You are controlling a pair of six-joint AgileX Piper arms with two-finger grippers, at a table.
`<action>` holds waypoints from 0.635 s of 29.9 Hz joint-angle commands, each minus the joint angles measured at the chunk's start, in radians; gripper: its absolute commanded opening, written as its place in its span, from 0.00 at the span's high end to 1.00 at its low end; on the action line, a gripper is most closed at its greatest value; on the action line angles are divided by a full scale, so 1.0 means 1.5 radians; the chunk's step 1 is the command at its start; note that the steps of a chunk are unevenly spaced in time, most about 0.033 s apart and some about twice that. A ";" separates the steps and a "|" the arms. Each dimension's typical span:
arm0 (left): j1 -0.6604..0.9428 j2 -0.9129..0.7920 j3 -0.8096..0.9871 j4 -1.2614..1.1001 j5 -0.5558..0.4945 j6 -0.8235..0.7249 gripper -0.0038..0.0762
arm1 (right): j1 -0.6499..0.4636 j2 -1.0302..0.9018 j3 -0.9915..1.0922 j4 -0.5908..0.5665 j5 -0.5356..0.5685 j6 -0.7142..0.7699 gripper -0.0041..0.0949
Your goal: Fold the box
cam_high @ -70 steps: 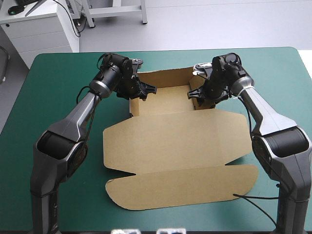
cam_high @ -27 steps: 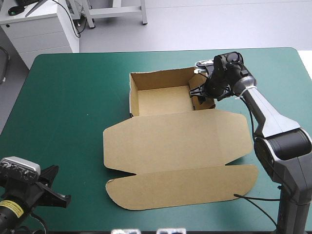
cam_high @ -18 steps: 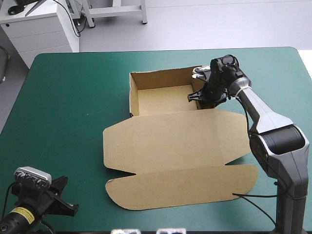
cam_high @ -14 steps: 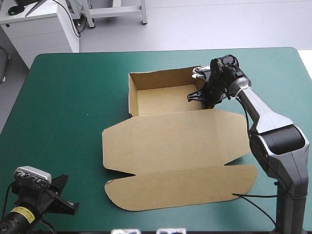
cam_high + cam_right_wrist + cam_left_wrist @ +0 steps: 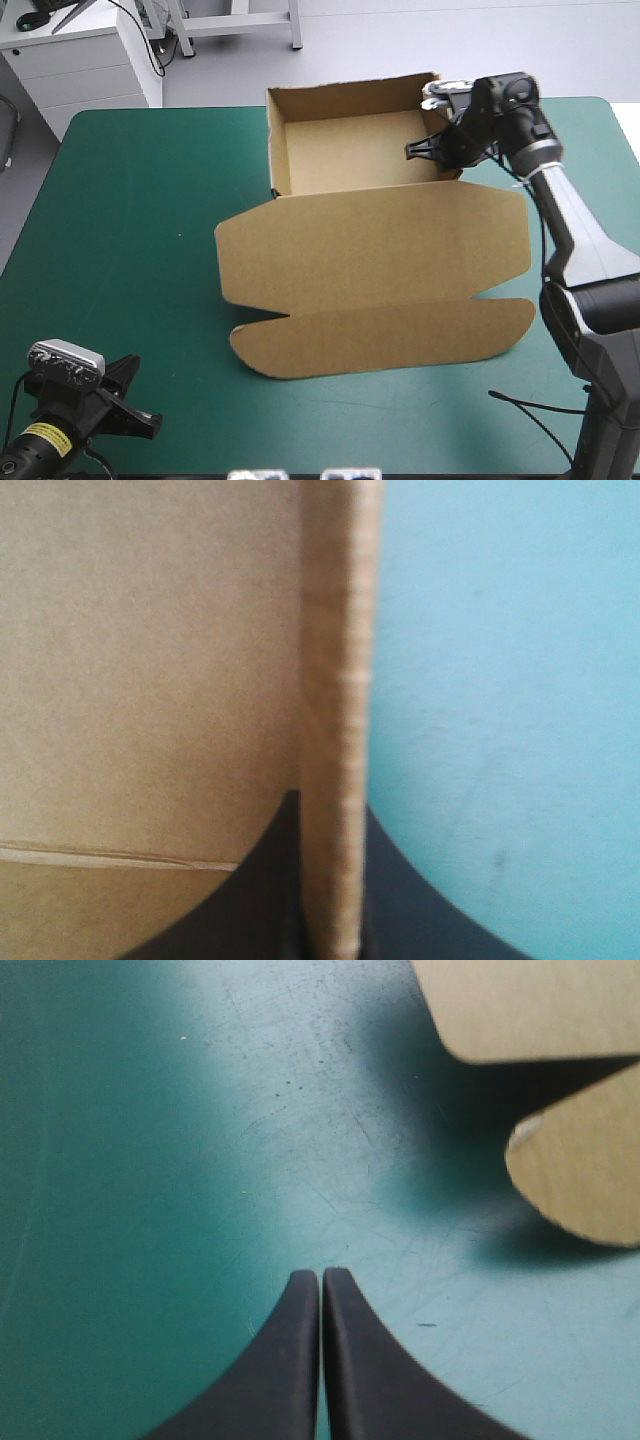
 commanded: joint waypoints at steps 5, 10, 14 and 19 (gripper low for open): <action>-0.004 0.006 -0.017 -0.001 -0.044 -0.003 0.96 | -0.169 -0.115 -0.026 -0.016 0.002 -0.020 0.98; -0.004 0.006 -0.017 -0.001 -0.033 -0.006 0.96 | -0.281 -0.115 -0.007 -0.017 0.002 -0.041 0.98; -0.004 0.006 -0.017 0.000 -0.022 -0.004 0.96 | -0.343 -0.109 0.035 -0.017 0.000 -0.073 0.98; -0.004 0.006 -0.017 0.000 -0.014 -0.004 0.96 | -0.395 -0.086 0.097 -0.006 -0.001 -0.103 0.98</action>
